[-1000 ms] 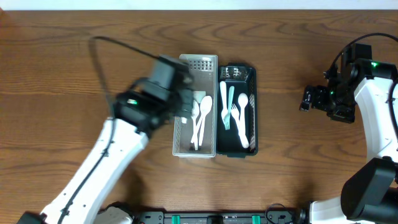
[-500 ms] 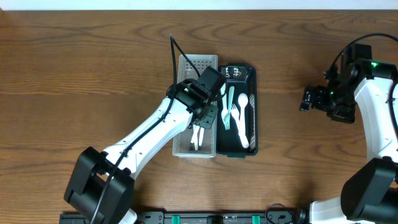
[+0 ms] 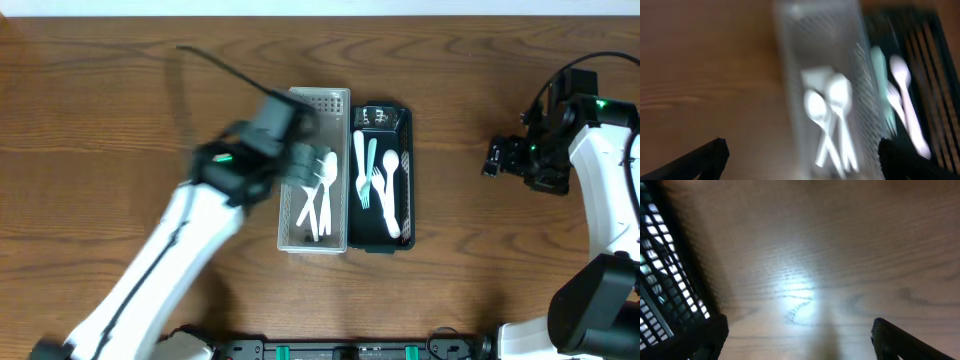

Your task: Pack container

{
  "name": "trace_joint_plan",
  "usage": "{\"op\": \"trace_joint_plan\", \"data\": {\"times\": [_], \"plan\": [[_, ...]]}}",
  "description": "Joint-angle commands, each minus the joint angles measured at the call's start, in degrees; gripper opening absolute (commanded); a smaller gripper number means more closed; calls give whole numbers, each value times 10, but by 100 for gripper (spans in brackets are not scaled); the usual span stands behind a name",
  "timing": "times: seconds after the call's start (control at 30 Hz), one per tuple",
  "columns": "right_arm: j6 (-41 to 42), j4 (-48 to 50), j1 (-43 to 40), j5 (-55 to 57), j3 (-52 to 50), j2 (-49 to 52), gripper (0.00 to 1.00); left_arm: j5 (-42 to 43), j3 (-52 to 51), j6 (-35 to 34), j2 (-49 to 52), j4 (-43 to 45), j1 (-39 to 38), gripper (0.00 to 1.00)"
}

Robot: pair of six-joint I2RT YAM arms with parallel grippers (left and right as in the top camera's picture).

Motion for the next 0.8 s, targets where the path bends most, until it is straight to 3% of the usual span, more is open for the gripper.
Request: {"op": "trace_joint_plan", "data": {"times": [0.0,0.2,0.33,0.5,0.77], "plan": [[2,30,37,-5,1,0,99,-17,10,1,-29,10,81,98],[2,203,94,-5,5,1,99,-17,10,2,-25,62,190,98],[2,330,102,80,5,-1,99,-17,10,2,-21,62,219,98],[-9,369,97,90,5,-10,99,-17,10,2,-20,64,223,98],[-49,322,94,103,4,-104,99,-17,7,-25,-49,45,221,98]]}}
